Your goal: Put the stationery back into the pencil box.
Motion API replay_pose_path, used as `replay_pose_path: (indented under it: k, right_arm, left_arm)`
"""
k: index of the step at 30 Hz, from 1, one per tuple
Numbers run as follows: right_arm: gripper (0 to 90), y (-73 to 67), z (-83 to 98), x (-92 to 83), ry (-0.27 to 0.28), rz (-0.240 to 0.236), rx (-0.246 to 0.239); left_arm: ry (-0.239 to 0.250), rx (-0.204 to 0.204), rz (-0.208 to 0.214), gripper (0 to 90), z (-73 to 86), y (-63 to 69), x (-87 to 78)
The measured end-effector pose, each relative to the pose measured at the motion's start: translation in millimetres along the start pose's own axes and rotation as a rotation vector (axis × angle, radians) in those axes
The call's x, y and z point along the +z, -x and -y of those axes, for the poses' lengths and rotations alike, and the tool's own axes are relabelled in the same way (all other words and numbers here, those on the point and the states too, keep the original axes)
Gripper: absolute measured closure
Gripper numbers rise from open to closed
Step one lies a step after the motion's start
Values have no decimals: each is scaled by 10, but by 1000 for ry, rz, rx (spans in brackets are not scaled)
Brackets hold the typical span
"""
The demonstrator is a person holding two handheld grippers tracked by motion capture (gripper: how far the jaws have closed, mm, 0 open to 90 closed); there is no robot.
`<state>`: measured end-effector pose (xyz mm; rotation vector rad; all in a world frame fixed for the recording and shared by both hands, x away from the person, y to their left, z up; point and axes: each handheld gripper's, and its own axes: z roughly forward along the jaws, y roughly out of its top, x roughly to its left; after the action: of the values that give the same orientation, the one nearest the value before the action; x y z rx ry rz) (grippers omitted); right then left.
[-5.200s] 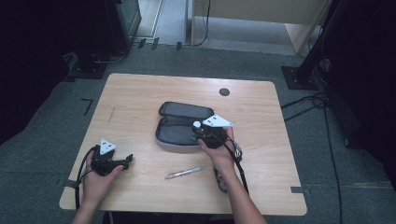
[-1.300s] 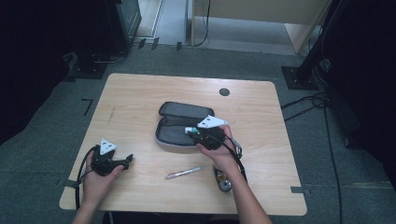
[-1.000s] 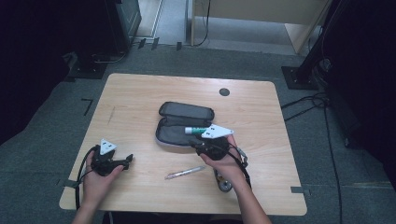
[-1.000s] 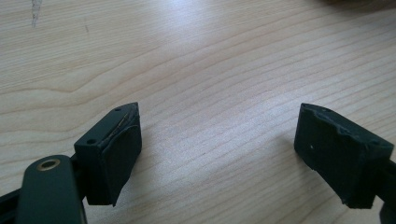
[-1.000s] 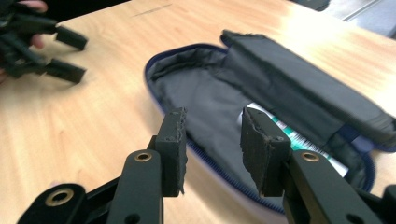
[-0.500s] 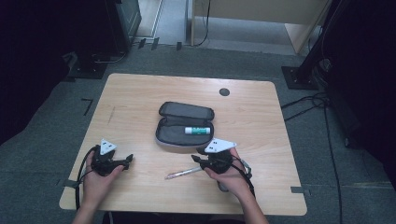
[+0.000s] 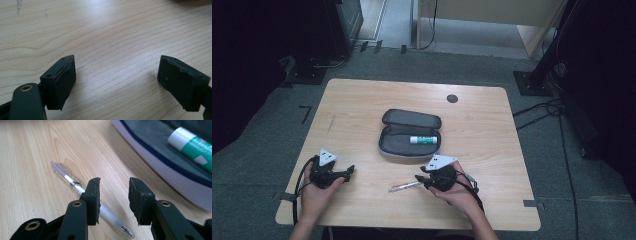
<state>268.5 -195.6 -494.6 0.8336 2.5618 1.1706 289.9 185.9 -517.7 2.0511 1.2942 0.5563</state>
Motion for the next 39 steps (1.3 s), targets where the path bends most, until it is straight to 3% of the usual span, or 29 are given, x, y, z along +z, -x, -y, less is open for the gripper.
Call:
replay_pose_path:
  k: [9, 22, 31, 39]
  right_arm:
    - [605, -36, 28, 96, -43, -7, -34]
    - [662, -50, 89, 108, -85, -49, -45]
    - [781, -57, 88, 88, -76, -53, -31]
    - [749, -51, 110, 101, -96, -58, -40]
  left_arm:
    - [0, 0, 0, 155, 0, 0, 0]
    - [0, 0, 0, 155, 0, -1, 0]
    - [0, 0, 0, 155, 0, 0, 0]
    - [0, 0, 0, 155, 0, 1, 0]
